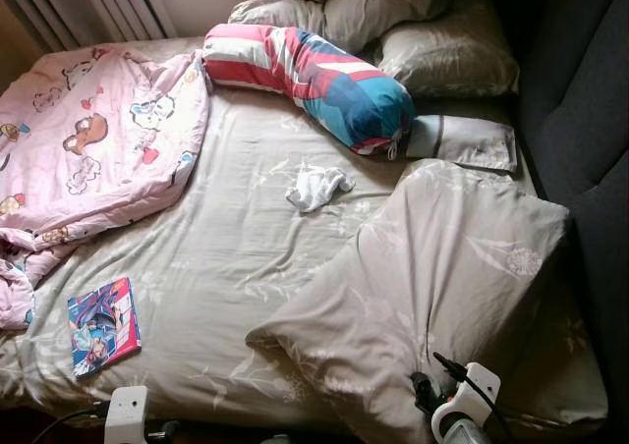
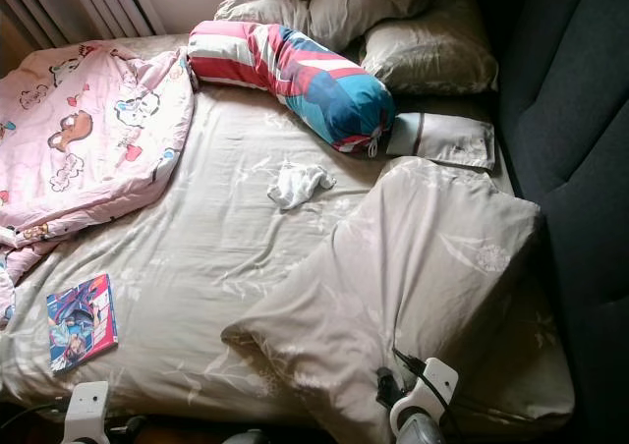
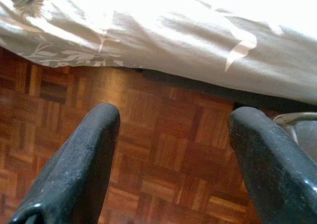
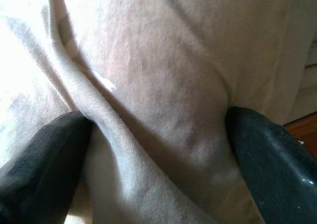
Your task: Clean up the room
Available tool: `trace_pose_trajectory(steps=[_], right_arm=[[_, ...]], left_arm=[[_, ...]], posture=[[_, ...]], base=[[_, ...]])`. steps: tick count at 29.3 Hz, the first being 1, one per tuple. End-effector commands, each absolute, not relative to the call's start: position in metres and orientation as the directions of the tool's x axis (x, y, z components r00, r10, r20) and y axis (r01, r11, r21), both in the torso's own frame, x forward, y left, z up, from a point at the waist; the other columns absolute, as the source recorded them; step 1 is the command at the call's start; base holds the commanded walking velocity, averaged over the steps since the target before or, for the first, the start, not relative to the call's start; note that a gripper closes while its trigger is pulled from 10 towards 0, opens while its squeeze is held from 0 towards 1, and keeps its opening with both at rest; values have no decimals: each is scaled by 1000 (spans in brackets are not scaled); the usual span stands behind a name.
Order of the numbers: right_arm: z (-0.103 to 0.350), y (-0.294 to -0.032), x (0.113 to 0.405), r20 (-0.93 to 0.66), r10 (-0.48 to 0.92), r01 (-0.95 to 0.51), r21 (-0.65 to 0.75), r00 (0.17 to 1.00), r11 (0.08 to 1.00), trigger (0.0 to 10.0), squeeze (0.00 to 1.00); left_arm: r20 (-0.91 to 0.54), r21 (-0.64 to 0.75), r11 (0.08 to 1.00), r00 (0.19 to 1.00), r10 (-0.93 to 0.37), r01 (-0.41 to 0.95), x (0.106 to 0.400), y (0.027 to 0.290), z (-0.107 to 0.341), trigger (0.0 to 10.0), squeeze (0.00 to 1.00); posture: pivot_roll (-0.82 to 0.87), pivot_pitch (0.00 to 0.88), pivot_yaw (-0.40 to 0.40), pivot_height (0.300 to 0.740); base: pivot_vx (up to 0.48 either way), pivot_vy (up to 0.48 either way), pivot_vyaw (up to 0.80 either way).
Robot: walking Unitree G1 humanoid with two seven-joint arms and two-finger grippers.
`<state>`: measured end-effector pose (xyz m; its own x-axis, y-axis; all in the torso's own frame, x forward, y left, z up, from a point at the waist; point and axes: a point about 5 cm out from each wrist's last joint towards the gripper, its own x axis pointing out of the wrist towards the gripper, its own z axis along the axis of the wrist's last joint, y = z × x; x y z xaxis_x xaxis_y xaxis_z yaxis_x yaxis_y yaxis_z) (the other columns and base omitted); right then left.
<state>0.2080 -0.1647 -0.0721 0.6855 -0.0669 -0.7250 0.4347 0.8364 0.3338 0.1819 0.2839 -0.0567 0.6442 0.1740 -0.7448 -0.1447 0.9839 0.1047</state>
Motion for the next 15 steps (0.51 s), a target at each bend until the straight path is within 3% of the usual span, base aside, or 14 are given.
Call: trace_pose_trajectory(steps=[1,3,4,5,6,15], right_arm=[[-87,-142,183,-799,11,436,339,601,833,10000,0],[-87,-141,183,-800,6,439,335,600,833,10000,0],[-87,-141,183,-800,-1,441,329,600,835,8706,0],[-87,-141,183,-800,-3,441,328,601,836,8706,0],[-87,-141,183,-800,-4,440,326,600,837,0,0],[-86,-143,184,-796,-8,442,327,605,835,0,0]], left_arm=[[-763,138,982,618,188,-128,170,292,-59,10000,0],[-763,144,982,618,190,-124,170,294,-58,10000,0],[-762,146,982,619,191,-124,169,295,-58,10000,0],[-762,146,981,619,192,-124,169,295,-58,10000,0],[-762,147,981,619,192,-123,169,295,-58,10000,0],[-762,152,982,619,190,-114,169,297,-57,10000,0]], posture=[[235,264,165,740],[242,271,171,740],[247,273,173,740],[247,273,173,740],[247,273,174,740],[243,269,178,740]], base=[[0,0,0],[0,0,0],[0,0,0],[0,0,0],[0,0,0],[0,0,0]])
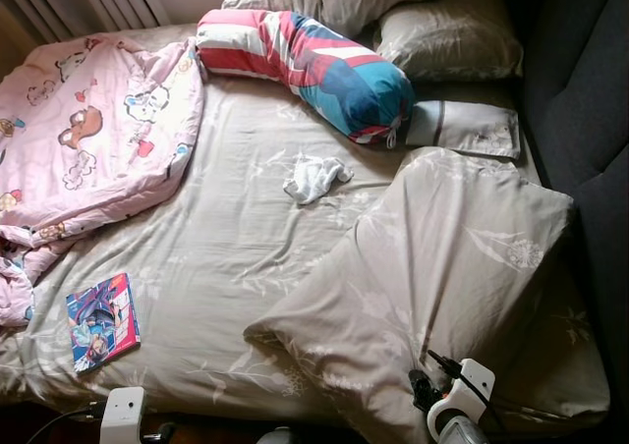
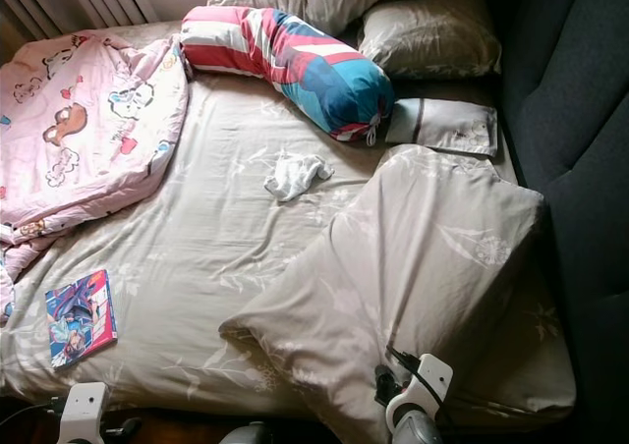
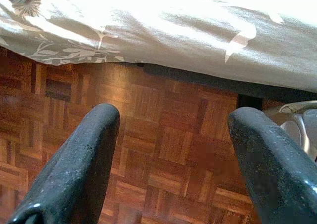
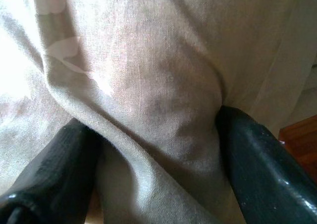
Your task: Clean up the room
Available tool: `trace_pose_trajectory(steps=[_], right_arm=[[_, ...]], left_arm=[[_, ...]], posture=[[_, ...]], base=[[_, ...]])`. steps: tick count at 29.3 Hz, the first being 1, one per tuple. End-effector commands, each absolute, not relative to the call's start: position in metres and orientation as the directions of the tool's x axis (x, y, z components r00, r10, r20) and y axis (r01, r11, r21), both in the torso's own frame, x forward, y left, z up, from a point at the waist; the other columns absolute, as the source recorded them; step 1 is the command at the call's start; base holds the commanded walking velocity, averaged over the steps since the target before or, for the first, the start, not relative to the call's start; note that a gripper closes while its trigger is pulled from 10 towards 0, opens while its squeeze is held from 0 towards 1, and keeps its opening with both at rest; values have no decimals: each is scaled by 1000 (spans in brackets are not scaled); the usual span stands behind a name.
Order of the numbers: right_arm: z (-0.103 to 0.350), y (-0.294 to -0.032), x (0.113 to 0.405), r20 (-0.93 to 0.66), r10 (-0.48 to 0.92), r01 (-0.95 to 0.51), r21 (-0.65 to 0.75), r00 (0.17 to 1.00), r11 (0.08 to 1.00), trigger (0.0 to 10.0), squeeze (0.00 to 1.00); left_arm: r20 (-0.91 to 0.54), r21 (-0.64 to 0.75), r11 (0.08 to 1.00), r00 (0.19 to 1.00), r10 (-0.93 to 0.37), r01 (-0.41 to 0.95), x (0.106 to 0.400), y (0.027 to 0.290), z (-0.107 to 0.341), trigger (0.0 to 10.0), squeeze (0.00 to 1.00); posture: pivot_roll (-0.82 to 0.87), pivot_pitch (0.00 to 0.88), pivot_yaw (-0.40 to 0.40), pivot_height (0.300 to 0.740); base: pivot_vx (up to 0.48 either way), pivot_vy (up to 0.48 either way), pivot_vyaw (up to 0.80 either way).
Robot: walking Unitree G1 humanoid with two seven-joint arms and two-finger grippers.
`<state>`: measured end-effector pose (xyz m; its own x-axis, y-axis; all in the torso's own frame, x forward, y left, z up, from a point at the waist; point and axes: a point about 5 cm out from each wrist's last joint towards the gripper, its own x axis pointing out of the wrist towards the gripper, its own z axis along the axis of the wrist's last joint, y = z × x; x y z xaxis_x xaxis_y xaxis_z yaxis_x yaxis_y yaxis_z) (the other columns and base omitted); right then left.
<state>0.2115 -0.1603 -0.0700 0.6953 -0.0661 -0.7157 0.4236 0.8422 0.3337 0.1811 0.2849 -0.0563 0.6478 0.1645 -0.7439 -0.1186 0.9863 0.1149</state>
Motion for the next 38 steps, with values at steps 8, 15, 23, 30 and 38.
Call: trace_pose_trajectory(steps=[8,15,23,30,38], right_arm=[[-86,-146,186,-791,-18,442,324,612,836,0,0],[-84,-147,188,-788,-21,436,318,615,842,0,0],[-82,-153,192,-782,-44,433,296,622,851,0,0],[-77,-170,200,-768,-114,465,255,630,848,0,0],[-54,-207,229,-673,-282,520,178,683,835,0,0]], left_arm=[[-759,148,983,624,185,-110,172,294,-57,10000,0],[-760,145,982,623,187,-118,174,292,-57,10000,0],[-758,136,982,625,188,-131,176,288,-58,10000,0],[-759,131,981,622,191,-141,178,285,-59,10000,0],[-758,118,981,624,189,-154,184,278,-59,10000,0]], posture=[[236,258,170,740],[226,248,158,740],[217,234,144,740],[195,211,130,740],[149,174,103,740]], base=[[0,0,0],[0,0,0],[0,0,0],[0,0,0],[0,0,0]])
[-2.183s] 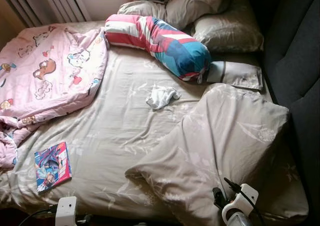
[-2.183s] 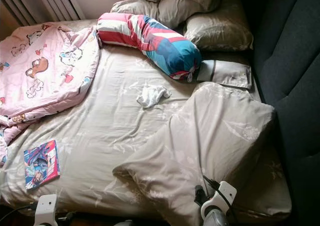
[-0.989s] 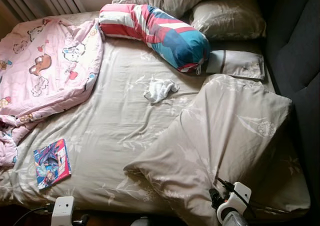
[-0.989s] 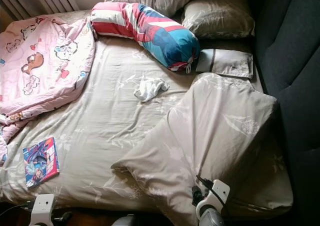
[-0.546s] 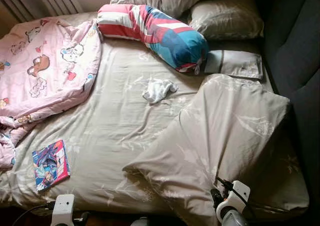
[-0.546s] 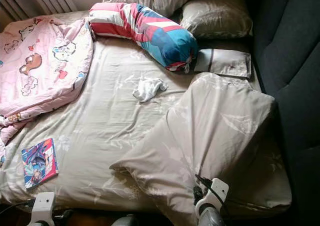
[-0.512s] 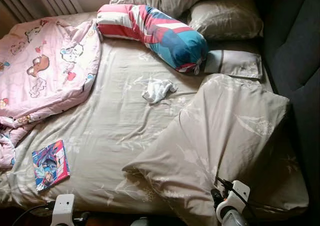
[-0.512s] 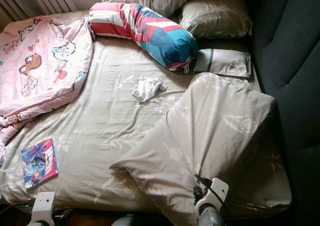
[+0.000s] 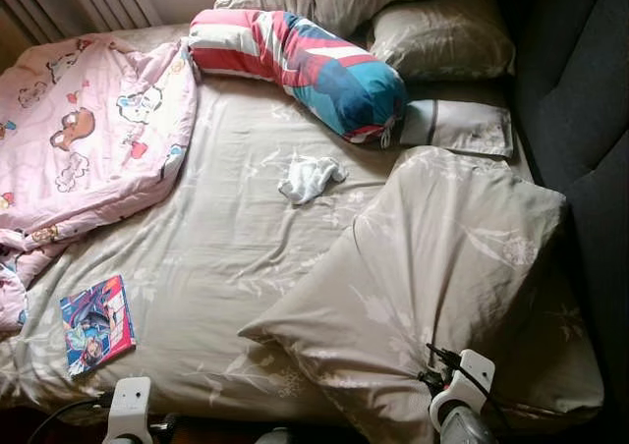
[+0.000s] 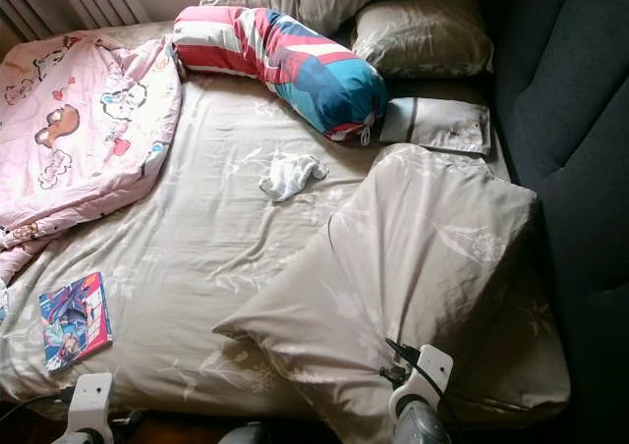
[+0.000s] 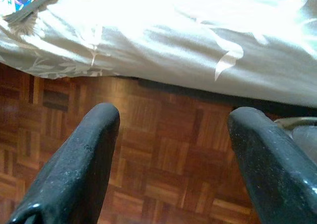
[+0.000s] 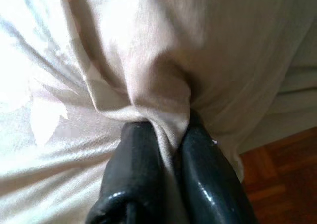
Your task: Clean up the room
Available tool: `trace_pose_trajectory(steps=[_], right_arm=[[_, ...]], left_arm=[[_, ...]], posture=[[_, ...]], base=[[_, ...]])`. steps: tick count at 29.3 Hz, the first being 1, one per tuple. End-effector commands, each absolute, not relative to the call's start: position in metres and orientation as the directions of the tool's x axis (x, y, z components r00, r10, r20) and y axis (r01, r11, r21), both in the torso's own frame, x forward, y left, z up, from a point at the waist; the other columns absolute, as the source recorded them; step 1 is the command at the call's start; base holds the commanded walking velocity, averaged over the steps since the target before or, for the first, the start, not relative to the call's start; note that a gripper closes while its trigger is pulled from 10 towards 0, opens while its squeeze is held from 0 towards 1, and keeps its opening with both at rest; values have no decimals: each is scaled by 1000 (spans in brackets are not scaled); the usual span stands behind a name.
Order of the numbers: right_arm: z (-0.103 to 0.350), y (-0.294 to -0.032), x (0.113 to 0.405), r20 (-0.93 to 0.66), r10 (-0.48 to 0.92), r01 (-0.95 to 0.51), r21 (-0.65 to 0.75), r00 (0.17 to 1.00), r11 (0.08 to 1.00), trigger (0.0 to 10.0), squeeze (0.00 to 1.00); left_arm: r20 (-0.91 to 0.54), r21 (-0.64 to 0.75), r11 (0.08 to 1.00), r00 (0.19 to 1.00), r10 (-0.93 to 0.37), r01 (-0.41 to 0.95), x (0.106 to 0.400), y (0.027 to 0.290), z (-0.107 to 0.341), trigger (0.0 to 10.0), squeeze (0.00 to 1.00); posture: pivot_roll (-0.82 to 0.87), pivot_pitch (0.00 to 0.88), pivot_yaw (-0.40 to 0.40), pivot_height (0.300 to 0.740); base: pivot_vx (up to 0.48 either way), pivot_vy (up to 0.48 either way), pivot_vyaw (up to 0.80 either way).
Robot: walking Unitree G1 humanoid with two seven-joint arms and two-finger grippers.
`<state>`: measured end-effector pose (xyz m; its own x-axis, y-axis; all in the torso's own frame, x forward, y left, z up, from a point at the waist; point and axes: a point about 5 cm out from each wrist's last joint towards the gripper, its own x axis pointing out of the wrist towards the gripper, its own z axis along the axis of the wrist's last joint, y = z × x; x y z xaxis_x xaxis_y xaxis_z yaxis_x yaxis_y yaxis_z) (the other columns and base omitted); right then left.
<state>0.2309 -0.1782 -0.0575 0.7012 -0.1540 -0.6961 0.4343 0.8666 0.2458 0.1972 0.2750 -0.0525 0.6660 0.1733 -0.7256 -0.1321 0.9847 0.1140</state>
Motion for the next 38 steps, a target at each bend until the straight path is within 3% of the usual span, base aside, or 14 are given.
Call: trace_pose_trajectory(steps=[1,15,20,24,29,30,31,38], right_arm=[[-47,-217,234,-639,-330,532,148,695,833,0,0],[15,-293,263,-314,-675,675,-124,668,727,0,0],[35,-316,263,-189,-773,742,-217,605,634,0,0],[46,-336,255,-103,-864,823,-266,493,501,0,0],[45,-341,248,-94,-896,844,-304,435,442,0,0],[42,-340,247,-125,-892,843,-292,435,452,863,0],[34,-336,245,-189,-884,846,-258,429,466,10000,0],[21,-325,243,-269,-852,837,-209,449,507,10000,0]], left_arm=[[-757,114,981,626,189,-158,185,277,-59,10000,0],[-756,101,981,627,185,-167,192,270,-59,10000,0],[-757,98,981,627,184,-169,193,269,-59,10000,0],[-758,96,982,627,179,-165,194,268,-58,10000,0],[-760,93,983,626,173,-158,195,268,-58,10000,0],[-760,93,983,627,173,-158,195,268,-58,10000,0],[-760,92,983,627,171,-157,195,268,-58,10000,0],[-761,89,984,627,169,-157,195,267,-58,10000,0]], posture=[[142,169,99,740],[83,130,86,740],[69,124,84,740],[56,121,88,740],[49,120,88,740],[49,120,88,740],[52,118,87,740],[58,116,85,740]], base=[[0,0,0],[0,0,0],[0,0,0],[0,0,0],[0,0,0],[0,0,0],[0,0,0],[0,0,0]])
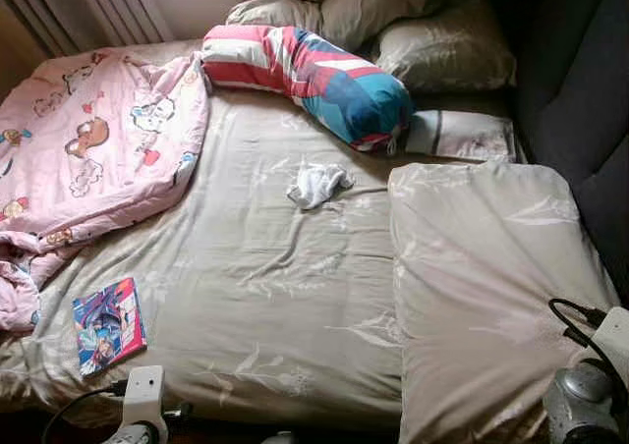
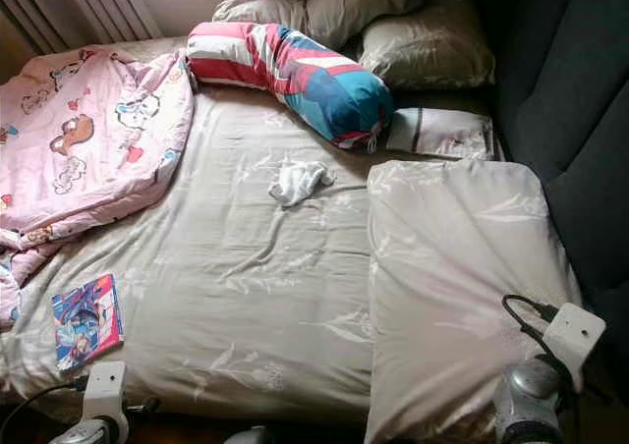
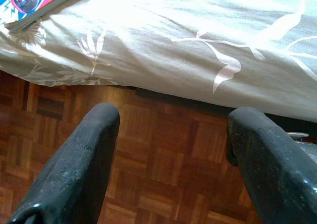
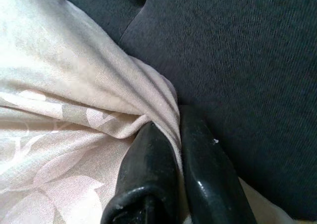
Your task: Clean up the room
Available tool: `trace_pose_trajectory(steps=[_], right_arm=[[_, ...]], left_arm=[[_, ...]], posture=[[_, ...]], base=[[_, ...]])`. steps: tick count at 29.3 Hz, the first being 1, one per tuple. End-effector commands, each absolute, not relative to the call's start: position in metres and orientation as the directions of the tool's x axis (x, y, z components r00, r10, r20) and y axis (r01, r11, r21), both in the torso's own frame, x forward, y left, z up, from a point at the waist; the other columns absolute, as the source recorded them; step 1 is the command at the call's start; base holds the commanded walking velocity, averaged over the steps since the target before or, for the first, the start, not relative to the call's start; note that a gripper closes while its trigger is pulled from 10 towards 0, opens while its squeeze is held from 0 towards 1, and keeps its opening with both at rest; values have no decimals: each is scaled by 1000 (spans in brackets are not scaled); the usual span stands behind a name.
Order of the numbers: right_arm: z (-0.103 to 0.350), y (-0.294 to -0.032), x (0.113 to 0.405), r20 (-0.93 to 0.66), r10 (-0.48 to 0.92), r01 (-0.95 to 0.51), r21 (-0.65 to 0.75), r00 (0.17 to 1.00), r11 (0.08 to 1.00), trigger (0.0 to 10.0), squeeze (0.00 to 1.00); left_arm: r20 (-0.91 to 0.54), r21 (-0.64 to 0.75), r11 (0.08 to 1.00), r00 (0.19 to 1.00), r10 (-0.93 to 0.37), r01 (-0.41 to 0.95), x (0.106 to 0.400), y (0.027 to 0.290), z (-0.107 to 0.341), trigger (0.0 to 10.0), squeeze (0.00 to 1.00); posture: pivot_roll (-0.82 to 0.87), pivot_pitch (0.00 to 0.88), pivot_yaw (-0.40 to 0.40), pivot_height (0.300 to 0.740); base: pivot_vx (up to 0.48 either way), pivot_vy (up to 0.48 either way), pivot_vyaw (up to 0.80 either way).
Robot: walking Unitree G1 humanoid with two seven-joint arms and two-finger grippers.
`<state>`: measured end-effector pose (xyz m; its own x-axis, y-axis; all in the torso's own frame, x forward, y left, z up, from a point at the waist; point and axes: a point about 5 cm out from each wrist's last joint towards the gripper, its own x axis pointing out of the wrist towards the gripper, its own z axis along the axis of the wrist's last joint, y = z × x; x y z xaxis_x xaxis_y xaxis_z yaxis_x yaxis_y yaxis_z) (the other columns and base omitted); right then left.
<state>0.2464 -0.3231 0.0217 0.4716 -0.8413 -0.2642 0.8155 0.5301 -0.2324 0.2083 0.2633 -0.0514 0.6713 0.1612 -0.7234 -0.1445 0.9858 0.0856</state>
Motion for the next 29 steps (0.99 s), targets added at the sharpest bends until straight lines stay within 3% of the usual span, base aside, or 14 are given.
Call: trace_pose_trajectory(steps=[1,3,12,13,14,15,16,19,21,22,25,29], right_arm=[[21,-324,244,-270,-850,835,-207,453,510,10000,286],[21,-321,247,-271,-837,826,-193,475,530,10000,1000],[31,-309,265,-223,-754,738,-167,618,654,10000,1000],[35,-300,274,-197,-695,681,-142,692,718,10000,612],[35,-300,274,-197,-695,681,-142,692,718,10000,612],[37,-292,280,-182,-644,635,-113,743,764,10000,612],[38,-284,285,-179,-590,584,-93,787,807,10000,0],[32,-253,296,-213,-378,382,-27,901,924,10000,0],[22,-232,296,-262,-240,246,-13,935,969,10000,0],[12,-219,291,-310,-160,165,-12,937,986,10000,0],[0,-210,283,-368,-116,125,1,923,992,10000,0],[-31,-194,257,-541,-14,39,34,841,999,10000,0]], left_arm=[[-761,89,984,627,169,-157,195,267,-59,10000,0],[-761,88,983,626,169,-158,195,267,-59,10000,0],[-761,79,983,628,166,-163,195,265,-59,10000,0],[-760,77,983,628,165,-165,195,265,-59,10000,0],[-760,77,983,628,165,-165,195,265,-59,10000,0],[-760,76,983,628,165,-166,195,264,-59,10000,0],[-760,76,983,629,166,-168,195,264,-59,10000,0],[-760,76,982,628,169,-172,195,264,-60,10000,0],[-760,75,981,627,172,-178,194,263,-60,10000,0],[-759,73,979,626,177,-188,194,262,-61,10000,0],[-759,68,977,625,182,-201,193,261,-62,10000,0],[-758,61,975,625,184,-214,192,257,-64,10000,0]], posture=[[58,116,85,740],[58,115,84,740],[52,110,70,740],[49,109,67,740],[49,109,67,740],[47,106,64,740],[47,106,64,740],[43,96,53,740],[46,90,45,740],[51,83,37,740],[60,68,23,740],[60,41,5,740]], base=[[0,0,0],[0,0,0],[0,0,0],[0,0,0],[0,0,0],[0,0,0],[0,0,0],[0,0,0],[0,0,0],[0,0,0],[0,0,0],[0,0,0]])
